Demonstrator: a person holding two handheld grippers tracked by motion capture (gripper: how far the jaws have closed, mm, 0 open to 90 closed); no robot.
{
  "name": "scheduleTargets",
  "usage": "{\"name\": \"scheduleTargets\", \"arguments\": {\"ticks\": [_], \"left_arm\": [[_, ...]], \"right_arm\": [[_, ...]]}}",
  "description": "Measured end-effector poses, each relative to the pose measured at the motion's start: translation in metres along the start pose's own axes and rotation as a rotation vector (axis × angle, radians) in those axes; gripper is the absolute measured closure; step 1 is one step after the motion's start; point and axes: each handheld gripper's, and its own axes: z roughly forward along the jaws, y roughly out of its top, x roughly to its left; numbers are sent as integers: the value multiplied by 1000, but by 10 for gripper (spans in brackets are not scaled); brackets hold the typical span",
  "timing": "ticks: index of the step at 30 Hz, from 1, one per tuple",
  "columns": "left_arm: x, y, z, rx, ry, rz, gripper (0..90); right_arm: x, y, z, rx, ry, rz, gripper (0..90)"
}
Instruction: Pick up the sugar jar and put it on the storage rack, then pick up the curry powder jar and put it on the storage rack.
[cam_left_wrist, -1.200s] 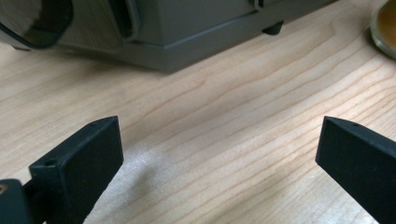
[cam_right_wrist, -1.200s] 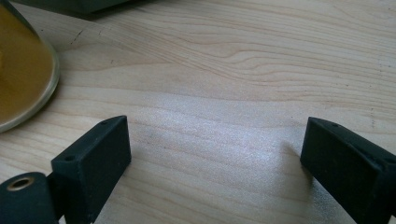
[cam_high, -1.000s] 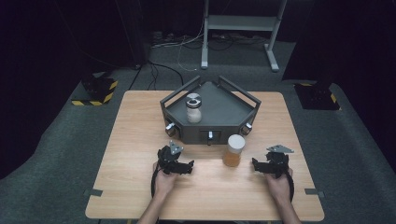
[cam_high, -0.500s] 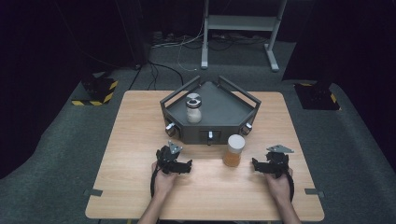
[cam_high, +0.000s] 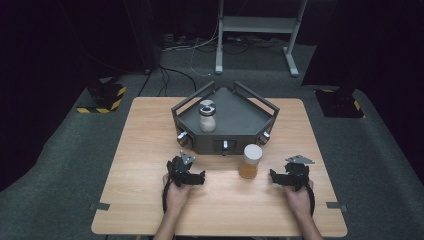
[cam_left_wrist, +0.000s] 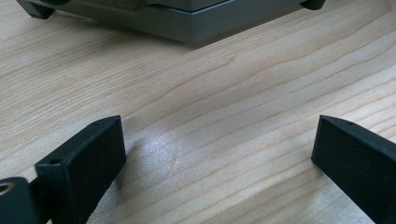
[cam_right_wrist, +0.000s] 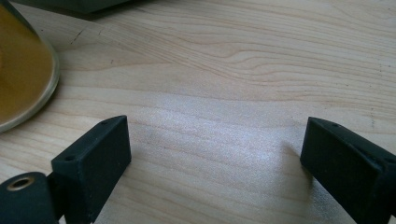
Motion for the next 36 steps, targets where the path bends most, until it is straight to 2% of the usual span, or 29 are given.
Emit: {"name": "scheduleTargets", "arguments": {"ticks": [36], "left_arm": [[0,0,0,-4,0,-2,40]], "right_arm": [[0,0,0,1,-1,4,82]]}}
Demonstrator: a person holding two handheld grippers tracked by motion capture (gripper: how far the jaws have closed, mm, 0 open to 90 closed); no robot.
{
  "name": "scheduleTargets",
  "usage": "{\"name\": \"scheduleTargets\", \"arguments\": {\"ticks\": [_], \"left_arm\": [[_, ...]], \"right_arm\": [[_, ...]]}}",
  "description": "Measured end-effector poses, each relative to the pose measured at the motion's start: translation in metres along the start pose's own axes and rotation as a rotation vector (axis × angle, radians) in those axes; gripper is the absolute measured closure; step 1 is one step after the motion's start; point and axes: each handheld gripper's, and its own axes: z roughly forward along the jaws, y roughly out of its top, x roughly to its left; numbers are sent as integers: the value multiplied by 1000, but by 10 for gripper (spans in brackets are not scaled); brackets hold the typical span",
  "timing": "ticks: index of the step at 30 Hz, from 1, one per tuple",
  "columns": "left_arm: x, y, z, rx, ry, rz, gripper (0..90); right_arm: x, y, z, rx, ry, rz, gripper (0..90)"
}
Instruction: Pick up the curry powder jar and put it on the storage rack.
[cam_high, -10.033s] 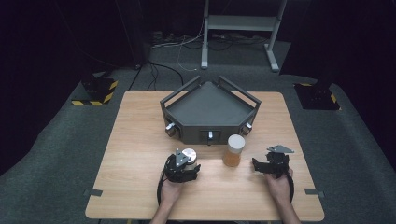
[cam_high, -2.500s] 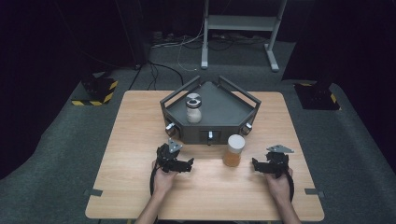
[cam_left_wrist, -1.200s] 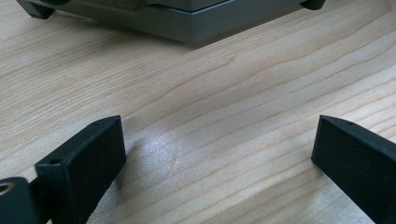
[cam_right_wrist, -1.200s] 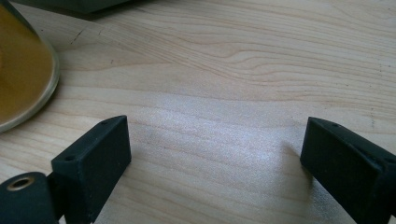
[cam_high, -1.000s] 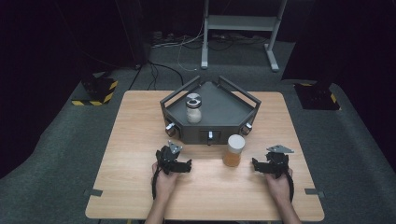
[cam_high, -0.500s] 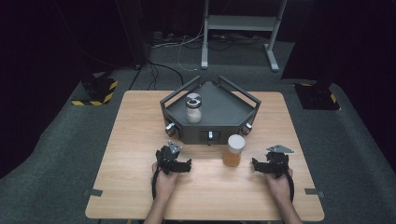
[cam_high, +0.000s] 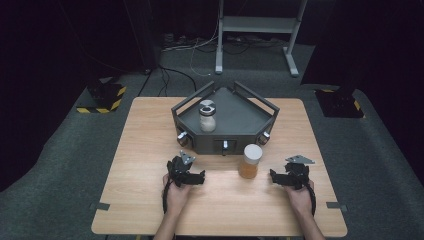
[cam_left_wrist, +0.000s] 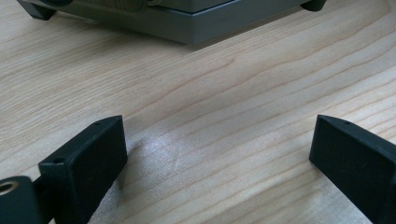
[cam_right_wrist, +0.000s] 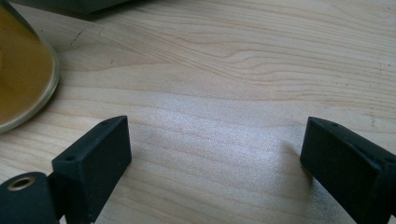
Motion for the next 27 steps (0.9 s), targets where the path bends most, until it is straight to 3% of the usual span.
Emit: {"name": "scheduleTargets", "arguments": {"ticks": [19,27], "left_arm": [[0,0,0,0,-1,-1,40],[0,0,0,1,-1,0,40]], "right_arm": [[0,1,0,5,2,-3,74],[6,1,-12,-17,21,-32,83]]}}
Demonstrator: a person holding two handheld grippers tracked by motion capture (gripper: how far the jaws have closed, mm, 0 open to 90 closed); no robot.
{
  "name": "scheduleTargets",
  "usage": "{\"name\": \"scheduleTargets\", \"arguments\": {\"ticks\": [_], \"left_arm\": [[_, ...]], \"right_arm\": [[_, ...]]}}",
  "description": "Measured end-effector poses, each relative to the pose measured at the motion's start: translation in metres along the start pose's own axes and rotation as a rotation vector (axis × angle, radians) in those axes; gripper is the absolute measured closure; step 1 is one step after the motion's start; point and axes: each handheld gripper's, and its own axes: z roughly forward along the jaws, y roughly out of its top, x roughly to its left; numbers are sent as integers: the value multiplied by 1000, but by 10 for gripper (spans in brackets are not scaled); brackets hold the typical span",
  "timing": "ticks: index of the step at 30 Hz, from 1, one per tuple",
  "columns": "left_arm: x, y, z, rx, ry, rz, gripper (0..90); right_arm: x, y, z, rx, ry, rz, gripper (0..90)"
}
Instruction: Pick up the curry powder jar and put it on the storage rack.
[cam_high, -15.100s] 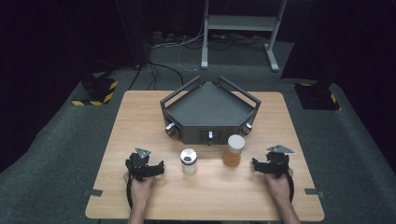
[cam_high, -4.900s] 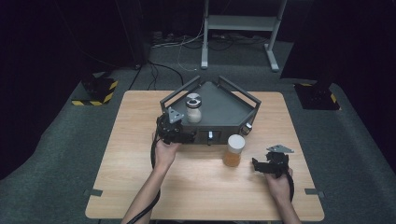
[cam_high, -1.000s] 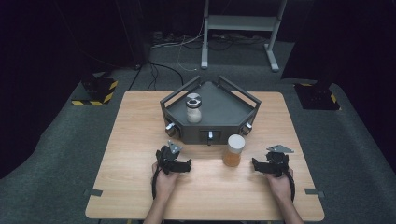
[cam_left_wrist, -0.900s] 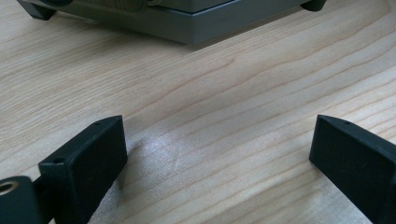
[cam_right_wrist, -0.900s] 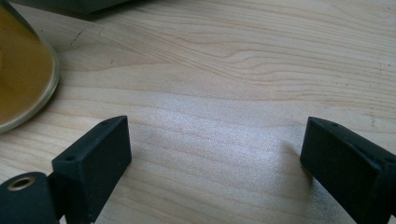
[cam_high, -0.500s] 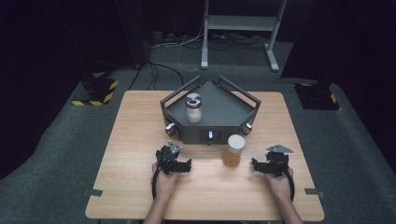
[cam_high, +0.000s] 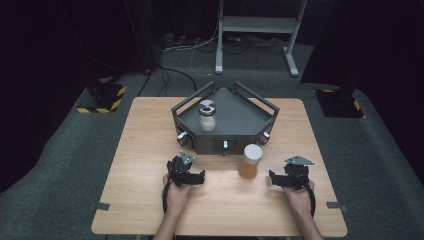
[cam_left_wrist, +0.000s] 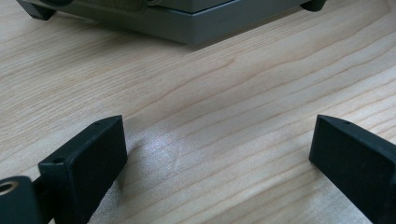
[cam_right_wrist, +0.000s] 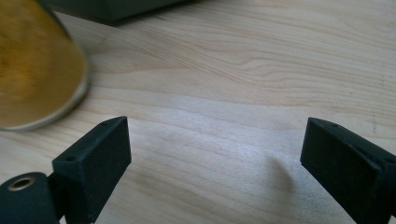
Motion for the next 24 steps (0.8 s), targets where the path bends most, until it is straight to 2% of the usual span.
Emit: {"name": "scheduleTargets", "arguments": {"ticks": [12,19,24], "left_arm": [[0,0,0,-1,2,3,40],[0,0,0,0,2,3,40],[0,0,0,0,2,3,40]], "right_arm": [[15,0,-15,-35,96,-27,87],[29,4,-16,-24,137,-67,89],[36,6,-16,-31,157,-71,89]]}}
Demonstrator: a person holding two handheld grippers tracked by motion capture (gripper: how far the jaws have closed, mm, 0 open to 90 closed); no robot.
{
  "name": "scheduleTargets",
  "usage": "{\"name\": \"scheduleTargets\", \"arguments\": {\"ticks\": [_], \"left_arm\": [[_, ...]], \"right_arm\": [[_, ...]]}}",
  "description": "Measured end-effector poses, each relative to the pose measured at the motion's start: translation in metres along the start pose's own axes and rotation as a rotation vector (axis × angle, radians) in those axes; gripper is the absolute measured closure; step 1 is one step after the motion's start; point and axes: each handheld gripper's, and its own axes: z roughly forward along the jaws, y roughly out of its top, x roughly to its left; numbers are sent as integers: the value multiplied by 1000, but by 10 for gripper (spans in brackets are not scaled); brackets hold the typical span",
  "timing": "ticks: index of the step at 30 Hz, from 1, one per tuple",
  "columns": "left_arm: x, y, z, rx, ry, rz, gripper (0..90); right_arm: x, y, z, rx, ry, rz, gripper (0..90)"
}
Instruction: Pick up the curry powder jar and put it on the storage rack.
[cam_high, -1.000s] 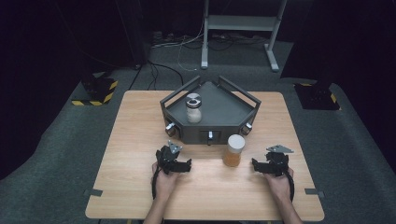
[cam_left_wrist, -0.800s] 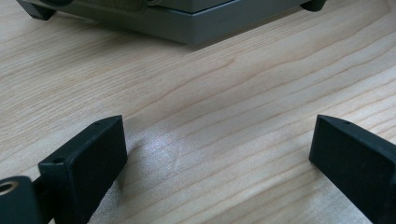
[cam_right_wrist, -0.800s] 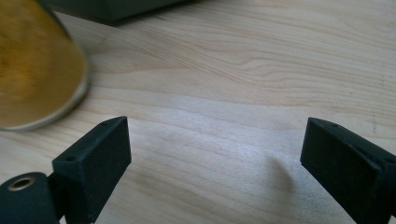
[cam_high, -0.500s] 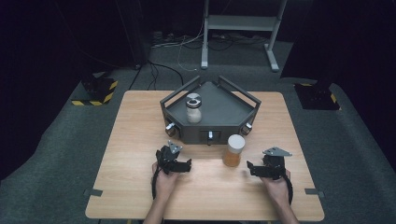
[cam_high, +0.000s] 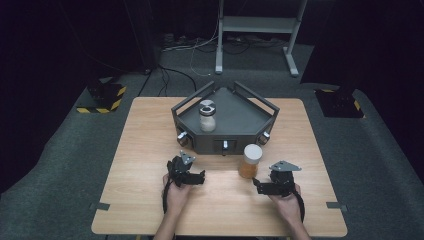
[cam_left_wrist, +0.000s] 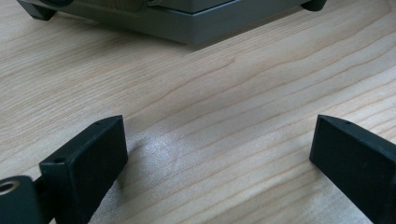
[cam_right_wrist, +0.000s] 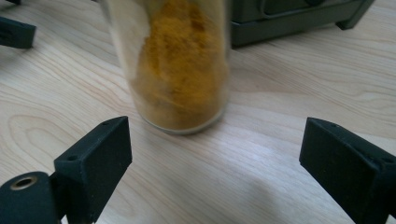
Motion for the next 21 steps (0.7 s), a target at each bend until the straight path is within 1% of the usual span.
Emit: {"name": "scheduleTargets", "arguments": {"ticks": [7,13,21], "left_arm": [[0,0,0,0,0,0,40],[0,0,0,0,1,2,41],[0,0,0,0,1,2,40]], "right_arm": [[8,7,5,-7,4,-3,90],[16,10,8,-35,-9,10,94],[21,14,13,-68,-12,30,96]]}}
